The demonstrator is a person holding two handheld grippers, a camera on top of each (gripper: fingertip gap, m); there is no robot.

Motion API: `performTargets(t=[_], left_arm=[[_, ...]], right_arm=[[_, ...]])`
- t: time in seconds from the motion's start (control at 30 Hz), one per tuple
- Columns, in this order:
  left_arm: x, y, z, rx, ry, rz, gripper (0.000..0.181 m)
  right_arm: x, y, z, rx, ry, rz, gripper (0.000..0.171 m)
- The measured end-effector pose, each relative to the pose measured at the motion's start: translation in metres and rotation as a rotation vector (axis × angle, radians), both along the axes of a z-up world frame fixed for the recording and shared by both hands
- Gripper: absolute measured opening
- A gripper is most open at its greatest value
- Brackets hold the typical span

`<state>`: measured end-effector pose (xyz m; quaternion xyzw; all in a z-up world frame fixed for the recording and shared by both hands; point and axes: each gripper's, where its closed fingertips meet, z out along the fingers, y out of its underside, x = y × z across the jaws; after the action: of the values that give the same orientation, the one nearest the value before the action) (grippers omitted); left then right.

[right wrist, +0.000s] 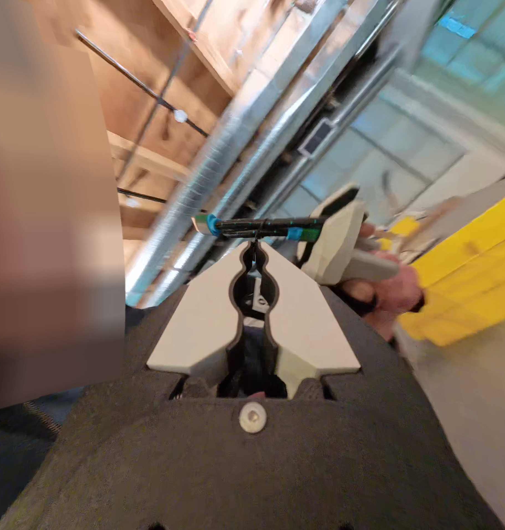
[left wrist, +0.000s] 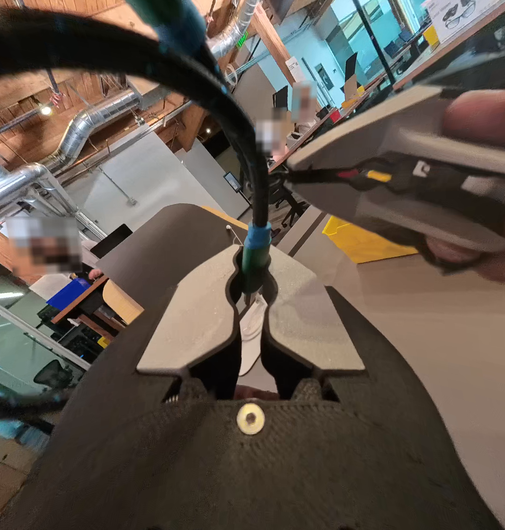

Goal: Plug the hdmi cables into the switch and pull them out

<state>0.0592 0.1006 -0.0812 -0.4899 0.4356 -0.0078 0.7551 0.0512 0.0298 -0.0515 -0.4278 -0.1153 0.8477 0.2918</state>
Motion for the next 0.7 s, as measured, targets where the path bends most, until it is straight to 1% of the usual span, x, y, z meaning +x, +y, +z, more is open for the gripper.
performTargets(t=[0.03,0.07,0.1,0.17,0.23,0.33,0.4,0.47,0.57,0.63,0.7], left_arm=[[0.001,-0.001,-0.001,0.009,0.010,0.002,0.009],[0.001,-0.001,-0.003,0.011,0.024,0.009,0.008],[0.000,0.002,-0.006,-0.004,0.034,0.021,0.008],[0.001,0.005,-0.014,-0.052,0.029,0.020,0.008],[0.002,0.006,-0.017,-0.081,0.024,0.014,0.008],[0.002,0.006,-0.016,-0.091,0.024,0.022,0.008],[0.002,0.008,-0.016,-0.112,0.019,0.022,0.008],[0.001,0.009,-0.017,-0.128,0.014,0.027,0.008],[0.002,0.009,-0.017,-0.134,0.016,0.029,0.008],[0.002,0.009,-0.017,-0.135,0.014,0.029,0.007],[0.002,0.009,-0.018,-0.138,0.015,0.028,0.008]], right_arm=[[-0.003,-0.005,-0.003,-0.009,0.017,0.027,0.000],[-0.003,-0.003,-0.006,-0.012,0.016,0.012,0.000],[-0.003,0.001,-0.010,0.002,-0.011,-0.039,0.001],[-0.004,0.007,-0.017,0.134,-0.170,-0.196,0.003],[-0.002,0.014,-0.022,0.291,-0.359,-0.350,0.023],[0.002,0.015,-0.021,0.604,-0.621,-0.606,0.021],[0.001,0.016,-0.022,0.787,-0.788,-0.741,0.022],[-0.001,0.014,-0.019,0.952,-0.898,-0.856,0.022],[-0.005,0.010,-0.017,1.095,-0.992,-0.946,0.018],[-0.006,0.011,-0.017,1.135,-1.038,-0.984,0.016],[-0.005,0.014,-0.017,1.148,-1.075,-1.010,0.011]])
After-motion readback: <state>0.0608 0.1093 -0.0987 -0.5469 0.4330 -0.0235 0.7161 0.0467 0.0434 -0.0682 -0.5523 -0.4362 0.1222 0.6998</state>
